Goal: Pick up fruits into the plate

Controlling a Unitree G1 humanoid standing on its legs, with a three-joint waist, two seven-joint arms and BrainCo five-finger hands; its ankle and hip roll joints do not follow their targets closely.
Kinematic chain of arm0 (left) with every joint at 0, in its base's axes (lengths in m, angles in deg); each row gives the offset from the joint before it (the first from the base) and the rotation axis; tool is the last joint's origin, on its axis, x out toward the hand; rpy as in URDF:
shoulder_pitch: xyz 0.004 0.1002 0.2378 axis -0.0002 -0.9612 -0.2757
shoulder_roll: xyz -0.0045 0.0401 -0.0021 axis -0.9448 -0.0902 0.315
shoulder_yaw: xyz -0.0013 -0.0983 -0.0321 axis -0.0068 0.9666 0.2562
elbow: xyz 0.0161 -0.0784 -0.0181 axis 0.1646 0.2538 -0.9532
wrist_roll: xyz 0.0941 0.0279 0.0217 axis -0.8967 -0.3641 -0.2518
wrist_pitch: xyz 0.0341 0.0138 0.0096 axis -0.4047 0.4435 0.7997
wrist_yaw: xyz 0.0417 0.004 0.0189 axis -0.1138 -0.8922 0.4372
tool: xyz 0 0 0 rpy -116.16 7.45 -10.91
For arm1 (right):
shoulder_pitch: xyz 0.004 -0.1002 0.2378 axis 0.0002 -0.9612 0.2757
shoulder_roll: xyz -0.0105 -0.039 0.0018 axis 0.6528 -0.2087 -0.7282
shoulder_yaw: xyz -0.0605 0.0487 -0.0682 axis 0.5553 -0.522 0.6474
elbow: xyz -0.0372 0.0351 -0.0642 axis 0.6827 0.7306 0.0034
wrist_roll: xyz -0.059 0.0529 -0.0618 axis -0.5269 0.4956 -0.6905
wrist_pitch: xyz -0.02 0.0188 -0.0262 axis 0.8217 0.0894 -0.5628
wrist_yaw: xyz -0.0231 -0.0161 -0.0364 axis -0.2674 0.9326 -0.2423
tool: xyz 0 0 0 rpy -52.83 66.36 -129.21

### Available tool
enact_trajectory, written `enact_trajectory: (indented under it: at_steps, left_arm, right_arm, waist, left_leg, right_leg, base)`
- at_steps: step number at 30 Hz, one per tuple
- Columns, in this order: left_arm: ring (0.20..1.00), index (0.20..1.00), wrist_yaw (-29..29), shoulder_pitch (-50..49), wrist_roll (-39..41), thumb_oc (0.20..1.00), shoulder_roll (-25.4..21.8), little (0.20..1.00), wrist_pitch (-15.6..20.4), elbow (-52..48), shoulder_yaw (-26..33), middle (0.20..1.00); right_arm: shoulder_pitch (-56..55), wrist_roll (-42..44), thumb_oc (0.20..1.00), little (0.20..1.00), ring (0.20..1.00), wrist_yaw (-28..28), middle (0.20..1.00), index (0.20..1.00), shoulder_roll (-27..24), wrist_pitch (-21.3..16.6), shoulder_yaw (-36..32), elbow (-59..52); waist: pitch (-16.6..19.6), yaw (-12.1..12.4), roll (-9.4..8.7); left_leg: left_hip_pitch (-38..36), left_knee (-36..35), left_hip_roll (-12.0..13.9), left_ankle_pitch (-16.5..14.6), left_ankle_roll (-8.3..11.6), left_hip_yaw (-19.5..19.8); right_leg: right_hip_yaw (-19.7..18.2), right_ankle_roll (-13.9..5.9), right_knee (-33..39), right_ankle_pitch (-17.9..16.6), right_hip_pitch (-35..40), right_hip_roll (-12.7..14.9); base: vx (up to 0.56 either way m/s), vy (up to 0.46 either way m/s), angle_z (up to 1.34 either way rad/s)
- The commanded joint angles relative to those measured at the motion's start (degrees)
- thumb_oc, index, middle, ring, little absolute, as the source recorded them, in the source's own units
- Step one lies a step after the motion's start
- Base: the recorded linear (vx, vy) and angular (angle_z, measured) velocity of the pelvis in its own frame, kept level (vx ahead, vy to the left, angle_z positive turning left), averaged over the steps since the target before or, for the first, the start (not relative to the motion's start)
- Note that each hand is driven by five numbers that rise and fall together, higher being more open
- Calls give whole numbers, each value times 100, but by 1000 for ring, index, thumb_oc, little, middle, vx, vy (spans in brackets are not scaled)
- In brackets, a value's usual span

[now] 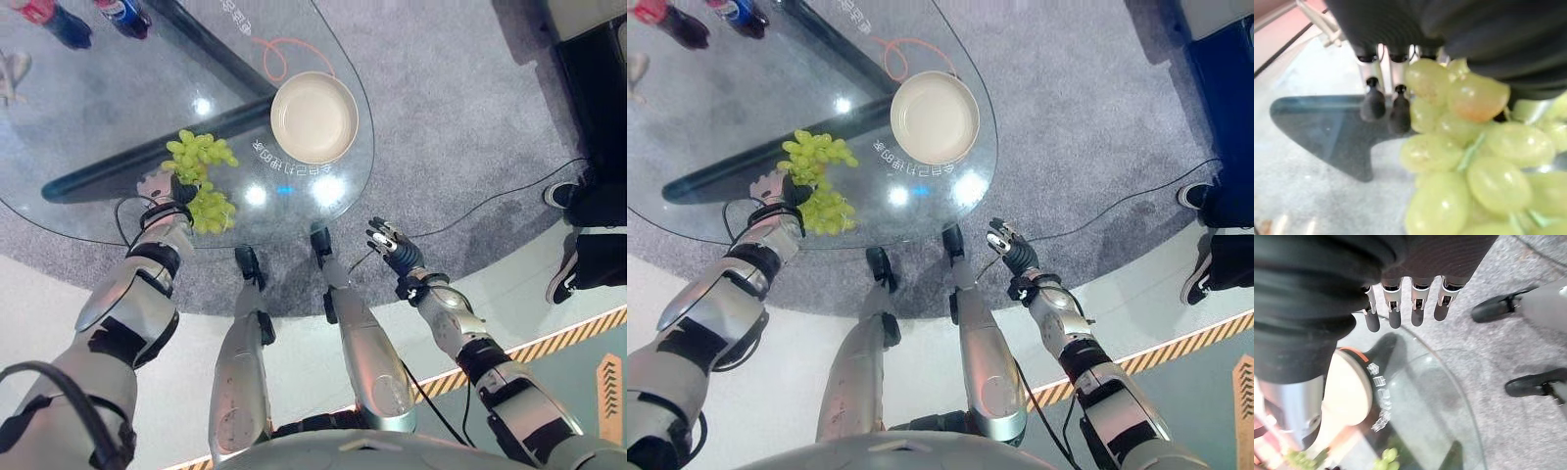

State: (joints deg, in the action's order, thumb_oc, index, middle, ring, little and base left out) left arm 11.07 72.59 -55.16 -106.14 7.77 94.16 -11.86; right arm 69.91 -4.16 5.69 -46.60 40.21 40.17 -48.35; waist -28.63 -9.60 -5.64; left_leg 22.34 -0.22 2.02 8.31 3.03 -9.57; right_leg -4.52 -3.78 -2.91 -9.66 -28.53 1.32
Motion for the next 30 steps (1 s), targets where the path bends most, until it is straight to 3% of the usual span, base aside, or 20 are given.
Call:
enact_trajectory:
  at_steps: [1,11,19,21,28,30]
  left_arm:
    - [200,200,-272,-153,234,200,-269,200,331,-279,521,200]
    - [200,200,69,-880,489,200,-494,200,1254,-1725,1023,200]
    - [200,200,624,-1624,427,200,-954,200,1610,-3352,1343,200]
    - [200,200,1018,-1941,424,200,-1165,200,1694,-4087,1438,200]
    - [200,200,2139,-2382,520,200,-1307,200,1841,-5187,1618,200]
    - [200,200,2716,-2489,583,200,-1337,200,2011,-5651,1605,200]
  right_arm:
    - [-209,-44,1000,1000,1000,-55,1000,1000,-86,-157,-142,-260]
    - [-661,-246,1000,1000,1000,15,1000,1000,-95,-183,-428,-614]
    - [-1067,-448,1000,1000,1000,-274,1000,1000,-219,-259,-719,-1099]
    - [-1140,-571,1000,1000,1000,-538,1000,1000,-322,-125,-858,-1383]
    - [-1215,-706,1000,1000,1000,-1220,1000,1000,-532,311,-986,-1903]
    - [-1231,-683,1000,1000,1000,-1590,1000,1000,-595,573,-994,-2077]
  waist:
    - [-116,100,293]
    - [80,233,495]
    - [521,367,617]
    - [776,453,623]
    - [1265,638,593]
    - [1533,760,585]
  left_leg:
    - [-170,359,-112,-755,24,671]
    - [-949,173,-139,-905,17,704]
    - [-1506,-57,-162,-963,34,721]
    - [-1738,-115,-166,-994,34,729]
    - [-2159,-156,-191,-1068,0,818]
    - [-2381,-193,-215,-1120,-8,878]
  right_leg:
    - [283,-12,-793,929,42,-241]
    - [387,-65,-593,1053,851,-67]
    - [525,-125,-220,1068,1567,84]
    - [594,-169,-66,1063,1888,146]
    - [770,-231,163,1052,2469,260]
    - [914,-269,327,1035,2775,321]
  base:
    - [27,31,-5]
    - [34,13,2]
    - [63,-7,11]
    - [127,-52,12]
    - [127,-49,17]
    - [198,-47,20]
